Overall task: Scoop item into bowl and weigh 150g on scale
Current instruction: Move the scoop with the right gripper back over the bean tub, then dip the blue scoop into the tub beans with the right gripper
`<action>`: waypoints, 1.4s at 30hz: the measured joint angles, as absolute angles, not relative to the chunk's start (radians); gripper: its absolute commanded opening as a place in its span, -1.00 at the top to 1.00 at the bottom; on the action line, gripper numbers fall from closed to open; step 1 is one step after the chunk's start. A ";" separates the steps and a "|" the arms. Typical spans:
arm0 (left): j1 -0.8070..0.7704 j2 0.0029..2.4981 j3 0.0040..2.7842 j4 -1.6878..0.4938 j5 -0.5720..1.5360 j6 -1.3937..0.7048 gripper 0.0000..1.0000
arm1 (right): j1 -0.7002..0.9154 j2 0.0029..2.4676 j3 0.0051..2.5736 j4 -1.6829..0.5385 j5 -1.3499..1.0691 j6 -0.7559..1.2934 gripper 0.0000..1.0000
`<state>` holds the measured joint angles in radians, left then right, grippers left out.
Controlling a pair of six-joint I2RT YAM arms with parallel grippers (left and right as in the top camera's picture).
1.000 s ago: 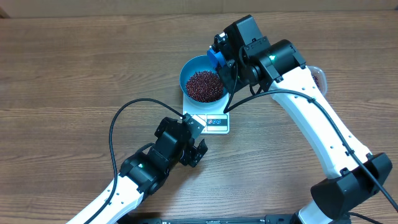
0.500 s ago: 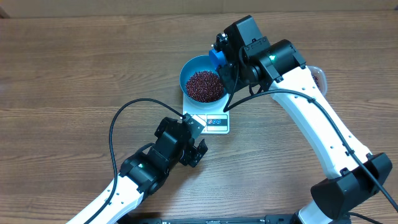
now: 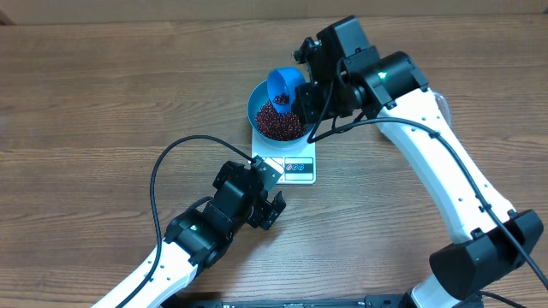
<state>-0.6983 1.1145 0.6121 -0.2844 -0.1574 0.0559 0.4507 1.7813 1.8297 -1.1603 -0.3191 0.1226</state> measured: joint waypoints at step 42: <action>-0.698 1.114 0.612 -0.284 -0.157 0.056 -0.99 | -0.120 1.781 1.830 -1.257 -0.216 0.133 0.93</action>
<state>-0.6983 1.1145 0.6121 -0.2844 -0.1574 0.0559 -0.1196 1.7813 1.8297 -1.2572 -0.2161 0.1326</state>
